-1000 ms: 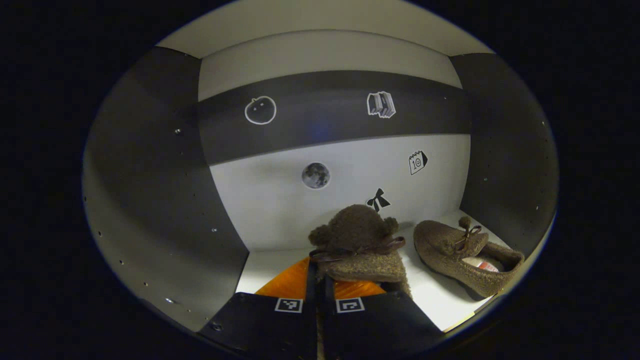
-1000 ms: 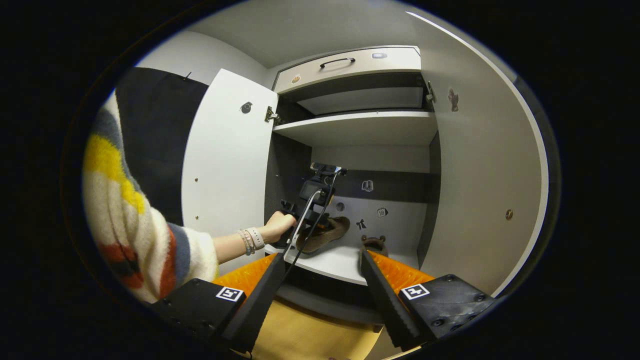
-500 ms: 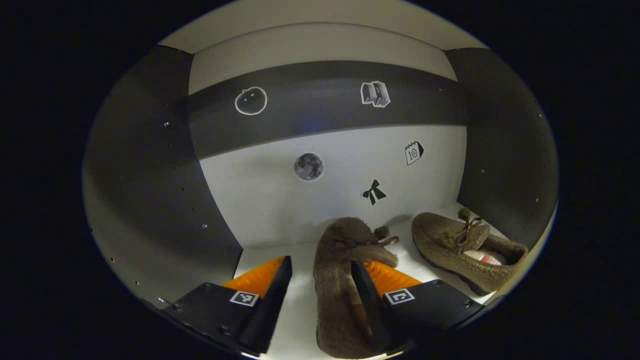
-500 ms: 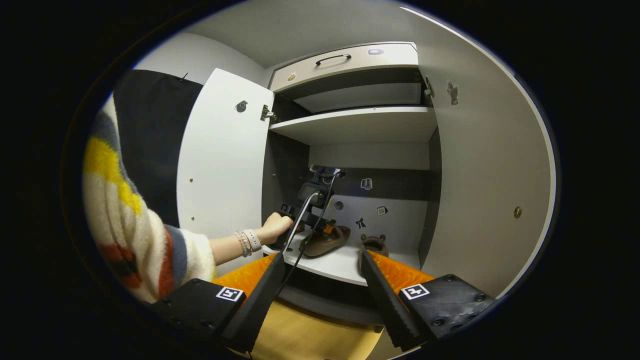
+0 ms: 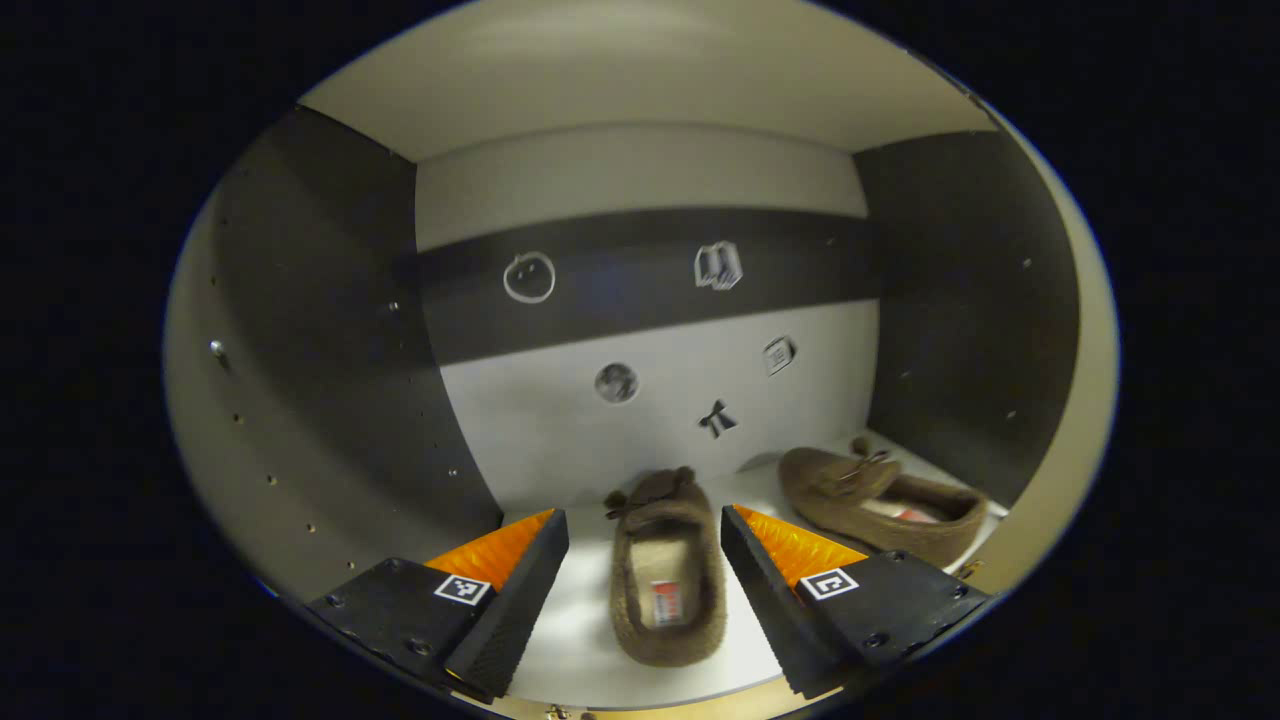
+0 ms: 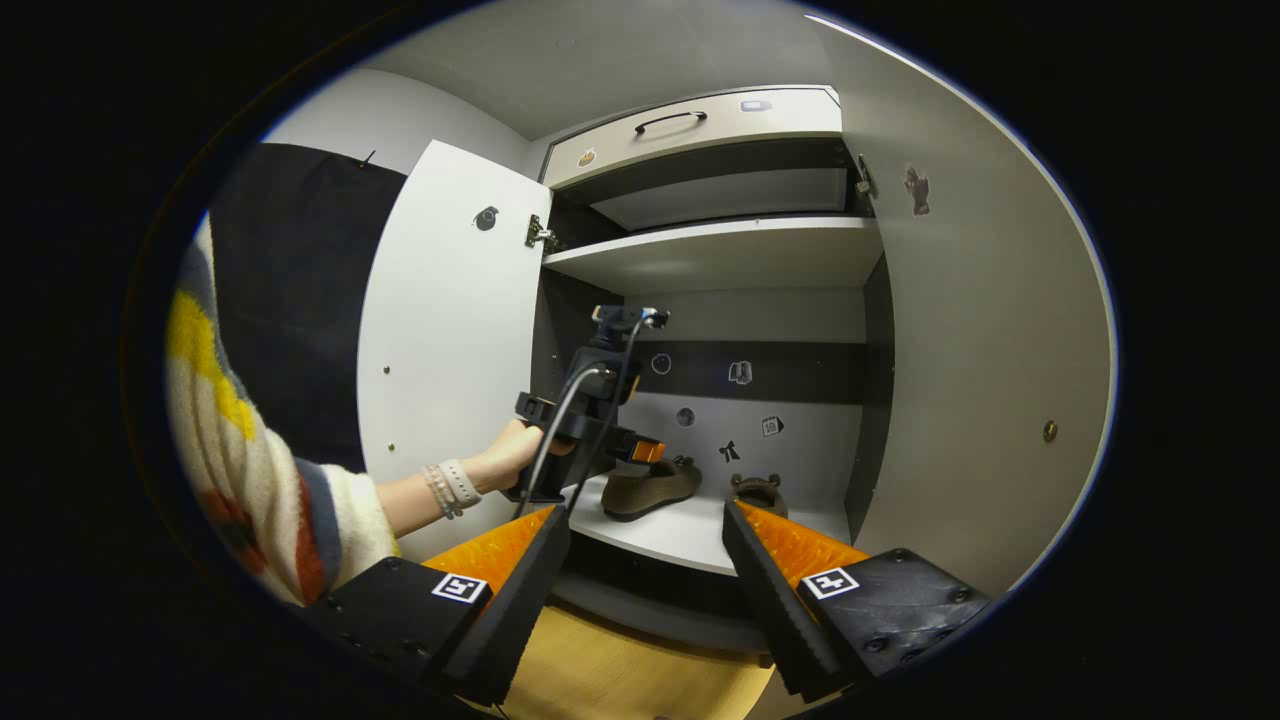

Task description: Grab one shoe with the right hand and put it into the shoe cabinet, grab the other shoe with the left hand and put it into the shoe cabinet; then close the right door with the right hand and the left door with the left hand.

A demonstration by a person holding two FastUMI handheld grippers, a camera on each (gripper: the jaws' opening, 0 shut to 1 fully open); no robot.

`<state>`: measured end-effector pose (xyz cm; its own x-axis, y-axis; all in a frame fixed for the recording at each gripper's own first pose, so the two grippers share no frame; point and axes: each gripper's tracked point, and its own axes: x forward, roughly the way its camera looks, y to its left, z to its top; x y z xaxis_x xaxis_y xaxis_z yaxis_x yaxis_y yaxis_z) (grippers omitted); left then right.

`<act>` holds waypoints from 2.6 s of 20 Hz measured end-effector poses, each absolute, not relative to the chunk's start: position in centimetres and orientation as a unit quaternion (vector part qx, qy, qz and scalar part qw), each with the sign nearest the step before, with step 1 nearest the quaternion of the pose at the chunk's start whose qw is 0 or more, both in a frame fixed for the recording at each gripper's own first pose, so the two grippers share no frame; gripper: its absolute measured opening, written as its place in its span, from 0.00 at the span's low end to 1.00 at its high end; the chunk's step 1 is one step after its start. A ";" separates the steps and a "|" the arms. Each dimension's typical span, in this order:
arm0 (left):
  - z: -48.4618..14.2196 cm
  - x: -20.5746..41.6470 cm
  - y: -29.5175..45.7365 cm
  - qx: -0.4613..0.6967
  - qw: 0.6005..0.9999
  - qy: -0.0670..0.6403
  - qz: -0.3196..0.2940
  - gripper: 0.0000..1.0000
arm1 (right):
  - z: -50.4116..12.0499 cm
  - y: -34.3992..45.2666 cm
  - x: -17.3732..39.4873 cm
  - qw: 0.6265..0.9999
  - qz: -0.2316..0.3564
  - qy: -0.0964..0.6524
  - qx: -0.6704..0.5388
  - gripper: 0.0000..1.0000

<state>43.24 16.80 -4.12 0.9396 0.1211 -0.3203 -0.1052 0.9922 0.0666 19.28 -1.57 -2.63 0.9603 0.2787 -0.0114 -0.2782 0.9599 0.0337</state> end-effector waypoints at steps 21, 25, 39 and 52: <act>7.2 6.3 8.8 -0.059 0.998 0.002 -0.024 0.96 | 1.9 -17.6 5.6 0.991 -0.132 -0.014 -0.035 0.98; 7.3 4.3 10.2 -0.073 0.997 -0.001 -0.006 0.98 | -0.2 -22.3 6.2 0.985 -0.165 0.015 -0.054 0.98; 8.0 1.6 15.3 -0.059 0.995 -0.001 0.083 0.98 | -0.5 -21.5 10.8 0.993 -0.121 0.005 -0.001 0.96; 6.3 -1.8 19.9 -0.048 0.989 0.022 0.137 0.98 | -1.6 -6.9 15.8 0.998 0.055 0.025 0.025 0.98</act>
<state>-1.81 19.89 6.34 0.9615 0.2688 -0.0567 -0.2730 0.9580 -0.0882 15.79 -6.91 -1.65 0.9927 0.1108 -0.0481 -0.1082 0.9927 0.0529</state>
